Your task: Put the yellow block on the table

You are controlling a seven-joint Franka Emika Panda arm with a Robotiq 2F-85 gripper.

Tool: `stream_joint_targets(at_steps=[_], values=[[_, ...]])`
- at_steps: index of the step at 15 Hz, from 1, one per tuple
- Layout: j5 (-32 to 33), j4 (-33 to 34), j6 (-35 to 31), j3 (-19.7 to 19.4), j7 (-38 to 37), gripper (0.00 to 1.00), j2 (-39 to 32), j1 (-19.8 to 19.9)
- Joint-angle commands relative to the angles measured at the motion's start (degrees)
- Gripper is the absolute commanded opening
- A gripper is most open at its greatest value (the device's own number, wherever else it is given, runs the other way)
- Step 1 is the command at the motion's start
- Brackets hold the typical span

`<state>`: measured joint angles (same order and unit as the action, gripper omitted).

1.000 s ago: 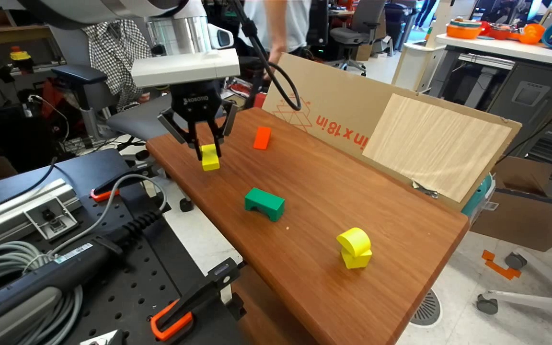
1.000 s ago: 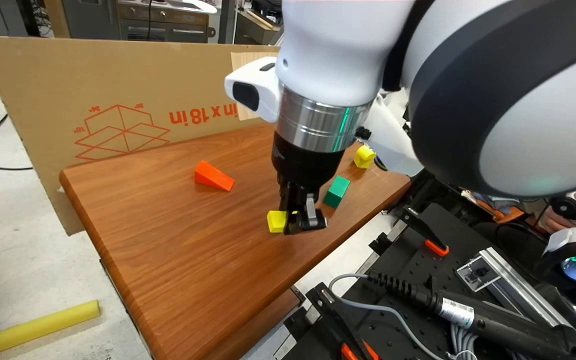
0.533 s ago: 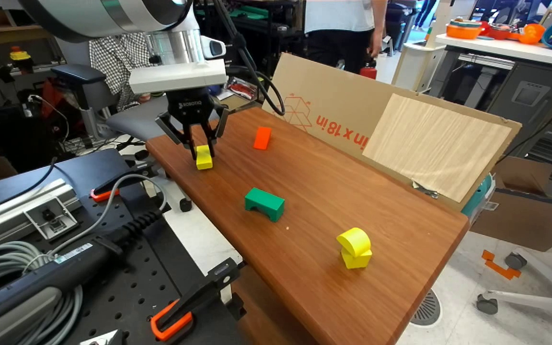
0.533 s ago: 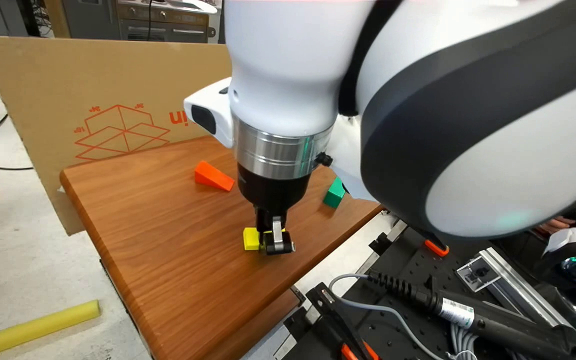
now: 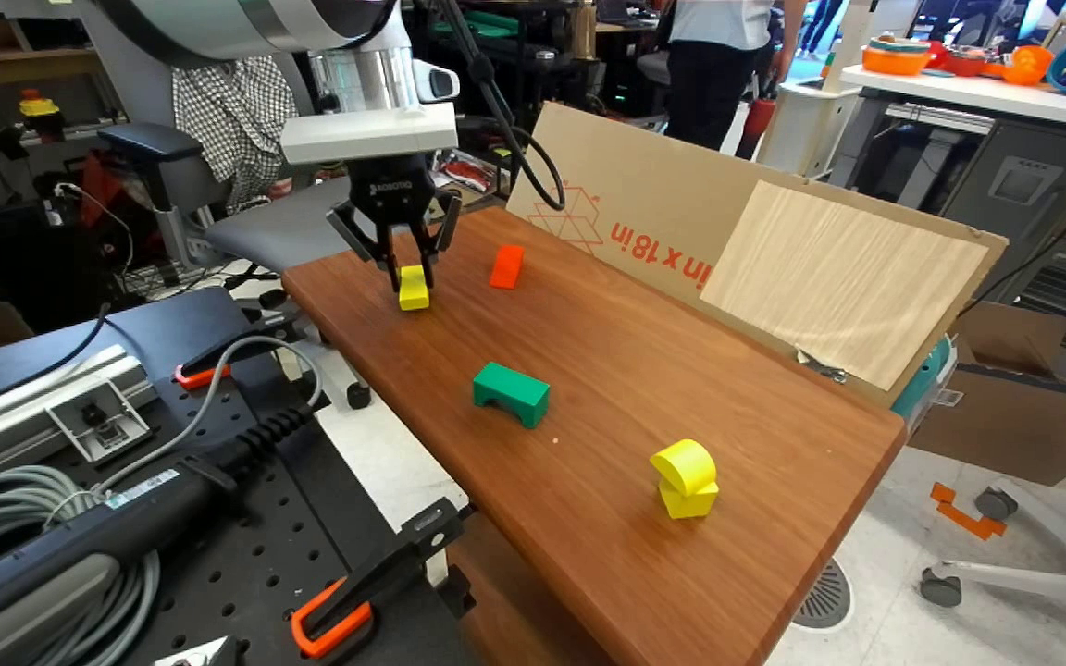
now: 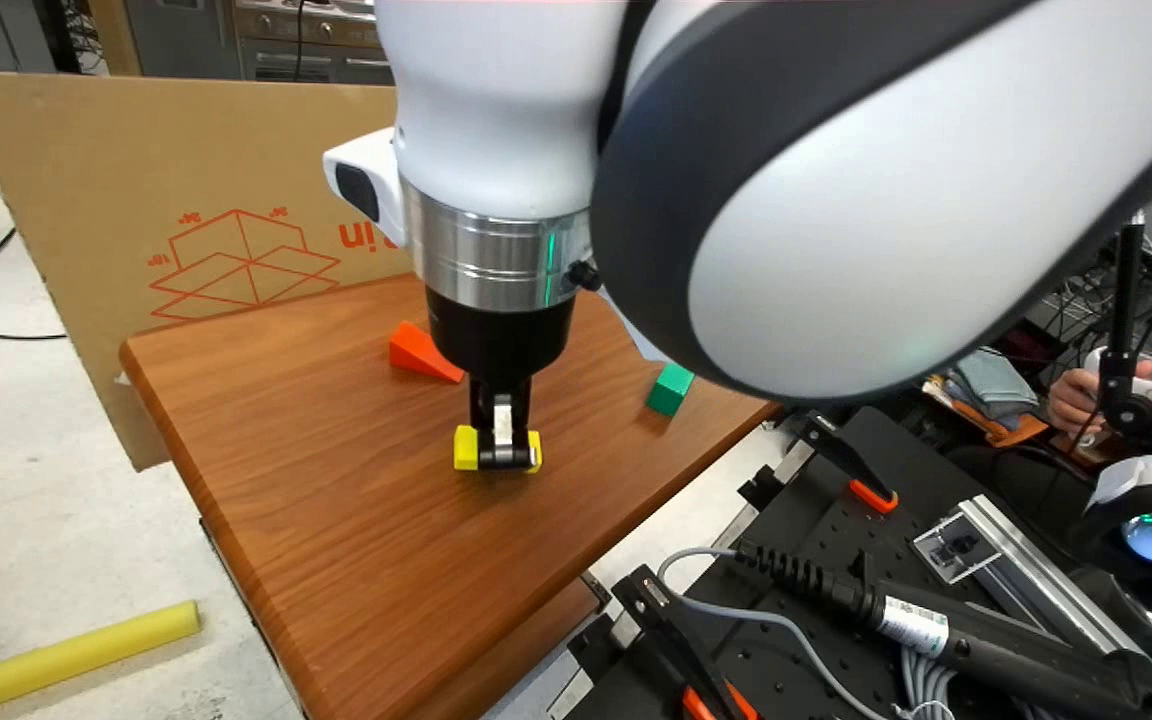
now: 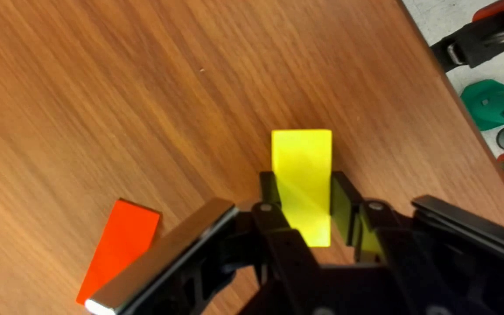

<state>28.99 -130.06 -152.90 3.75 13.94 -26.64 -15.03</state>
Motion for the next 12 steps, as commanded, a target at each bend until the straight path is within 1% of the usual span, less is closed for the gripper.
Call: stream_joint_targets(at_steps=[1, 2, 4, 7, 8, 10, 12], values=[[-1.08, 3.93, 3.25, 0.42, -0.47, 0.47, -1.77, 0.41], [-0.6, 4.24, 3.38, 0.17, -0.79, 0.59, -1.88, 0.21], [-0.49, 4.61, 3.69, 0.07, -1.11, 0.72, -1.94, 0.13], [-0.67, 3.93, 3.21, 0.25, -1.6, 0.95, -0.71, 0.38], [-0.72, 3.36, 2.78, 0.25, -1.92, 0.99, 0.06, 0.47], [-2.29, 1.38, 1.77, 1.23, -1.21, 1.0, 2.57, 1.78], [-5.98, -1.24, 0.7, 2.81, -0.06, 1.0, 6.05, 4.16]])
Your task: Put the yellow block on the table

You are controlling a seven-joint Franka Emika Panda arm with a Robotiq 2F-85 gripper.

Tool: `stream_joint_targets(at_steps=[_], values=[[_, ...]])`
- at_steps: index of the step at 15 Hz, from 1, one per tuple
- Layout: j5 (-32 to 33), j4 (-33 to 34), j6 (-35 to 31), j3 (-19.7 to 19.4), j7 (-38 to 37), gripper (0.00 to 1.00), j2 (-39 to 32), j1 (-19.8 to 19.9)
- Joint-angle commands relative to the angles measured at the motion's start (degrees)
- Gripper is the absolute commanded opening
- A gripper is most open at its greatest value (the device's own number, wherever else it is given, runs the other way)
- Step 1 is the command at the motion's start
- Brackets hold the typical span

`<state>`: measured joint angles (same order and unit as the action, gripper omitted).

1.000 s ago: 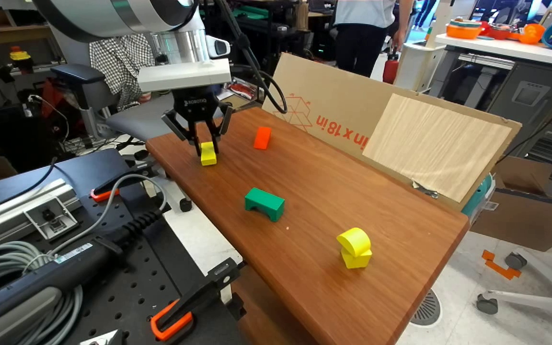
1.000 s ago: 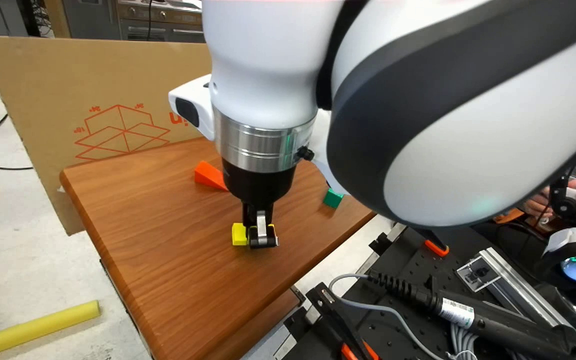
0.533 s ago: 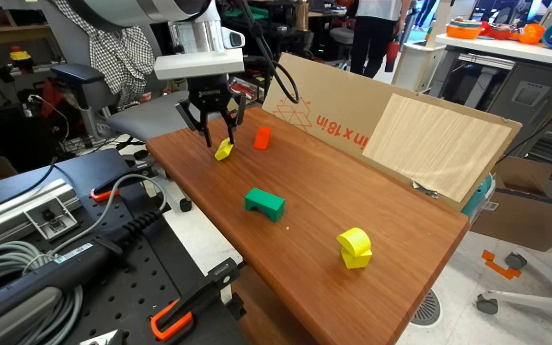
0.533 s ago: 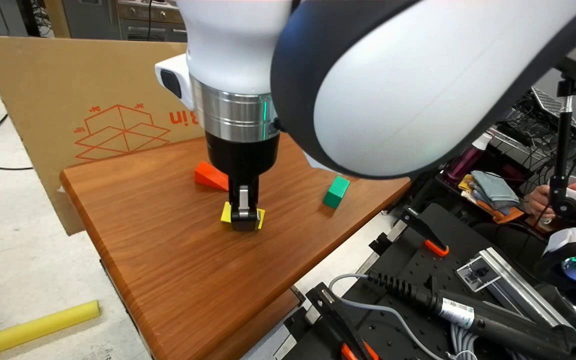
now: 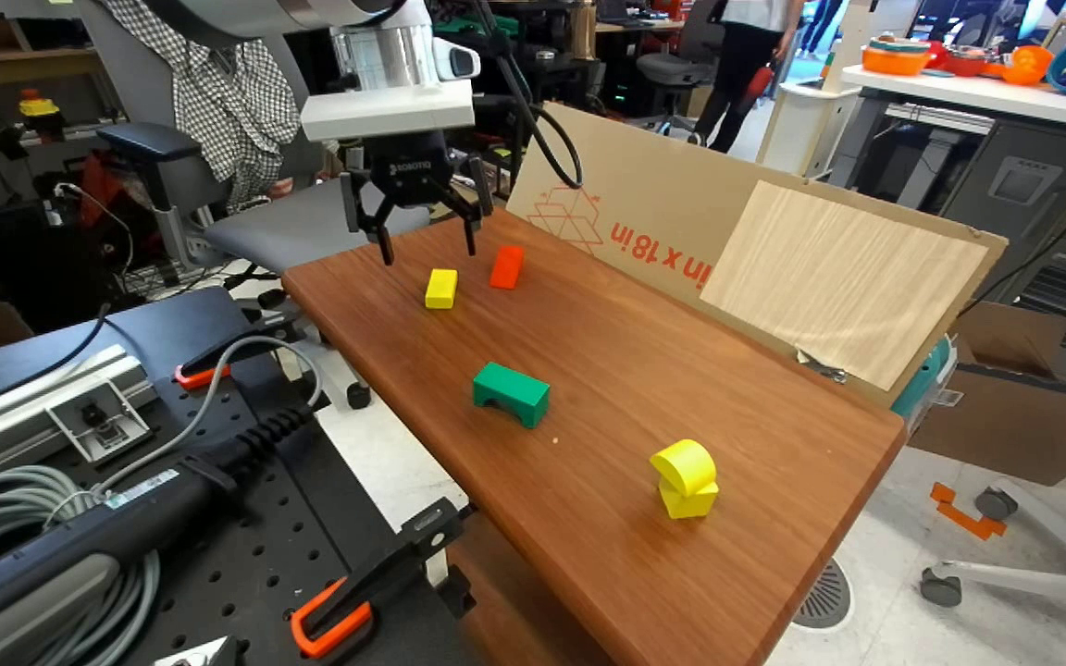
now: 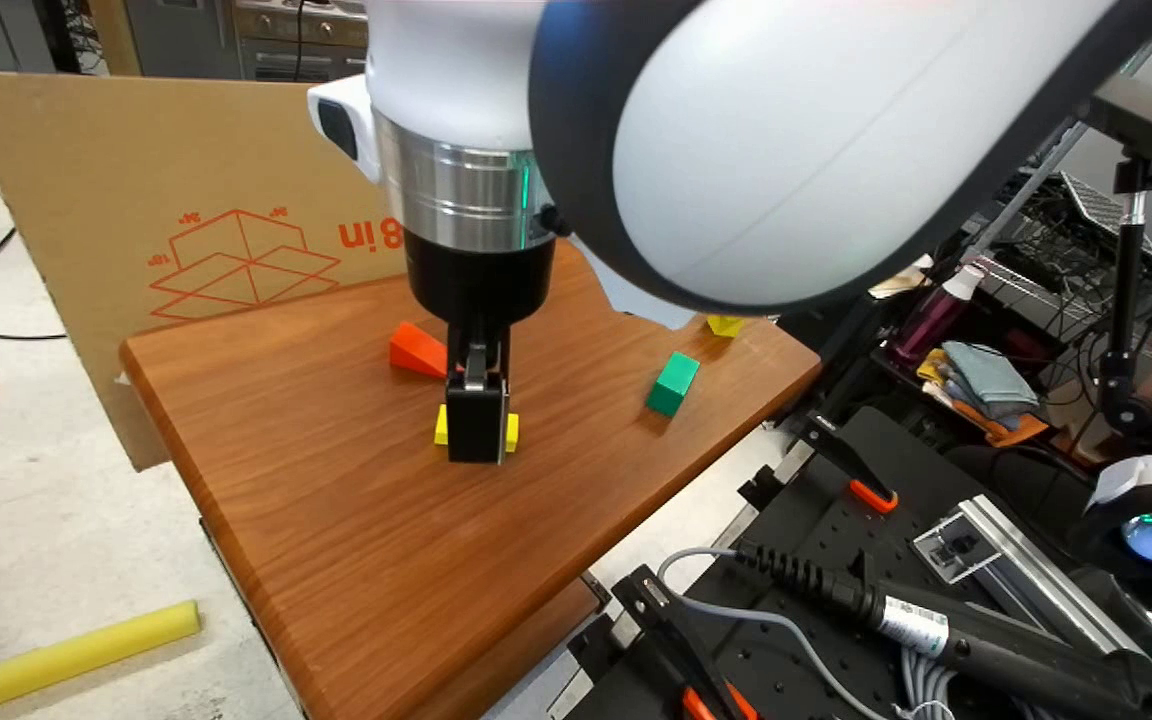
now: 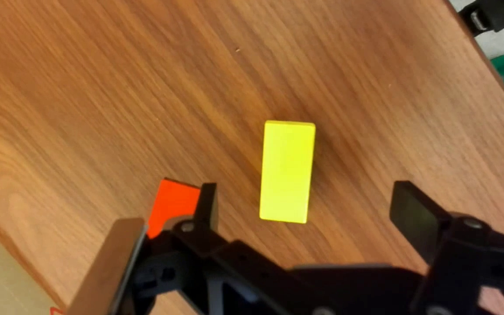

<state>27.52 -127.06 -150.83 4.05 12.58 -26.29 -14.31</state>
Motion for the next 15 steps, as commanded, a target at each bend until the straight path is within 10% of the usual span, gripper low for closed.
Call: stream_joint_targets(at_steps=[1, 9, 15], values=[[-7.25, -5.94, -1.77, 3.35, 1.32, 1.0, 8.02, 4.85], [-20.52, -12.6, 2.79, 0.65, -5.61, 1.0, 22.87, 10.35], [-11.51, -14.1, 7.98, -3.52, -24.26, 1.0, 29.4, 12.55]])
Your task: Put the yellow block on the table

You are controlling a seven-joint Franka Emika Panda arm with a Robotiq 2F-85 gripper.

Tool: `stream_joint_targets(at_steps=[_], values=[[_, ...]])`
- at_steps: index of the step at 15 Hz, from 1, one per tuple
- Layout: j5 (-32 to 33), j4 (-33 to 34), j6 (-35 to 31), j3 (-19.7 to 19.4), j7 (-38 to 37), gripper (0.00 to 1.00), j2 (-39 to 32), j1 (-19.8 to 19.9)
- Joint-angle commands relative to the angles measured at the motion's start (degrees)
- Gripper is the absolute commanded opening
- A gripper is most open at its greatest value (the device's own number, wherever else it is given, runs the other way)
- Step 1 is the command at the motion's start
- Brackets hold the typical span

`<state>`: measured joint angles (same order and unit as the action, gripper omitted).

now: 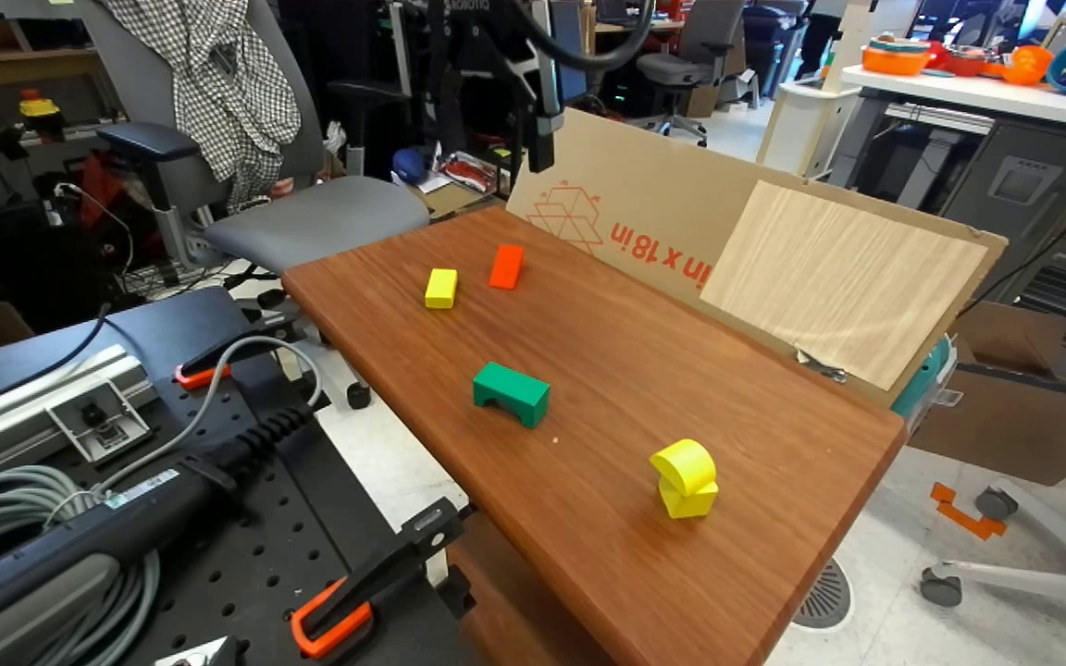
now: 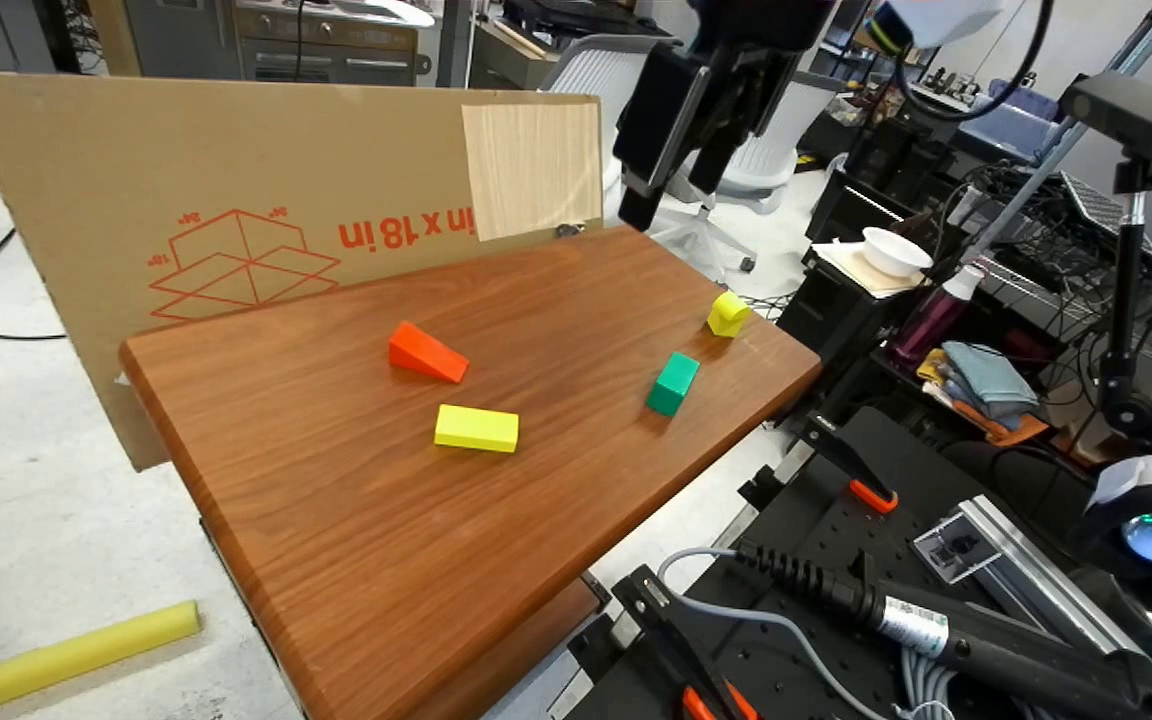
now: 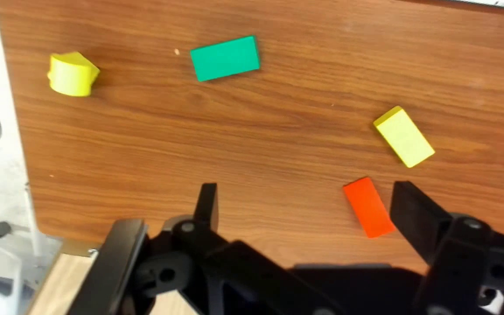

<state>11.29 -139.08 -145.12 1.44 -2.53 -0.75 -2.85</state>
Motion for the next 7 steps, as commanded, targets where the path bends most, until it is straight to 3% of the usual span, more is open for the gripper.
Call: stream_joint_targets(at_steps=[1, 7], values=[[1.66, -0.32, 0.54, -0.25, -3.16, 1.0, 0.91, 0.65], [3.79, -1.54, 0.77, -0.65, -7.87, 1.0, 2.21, 1.4]])
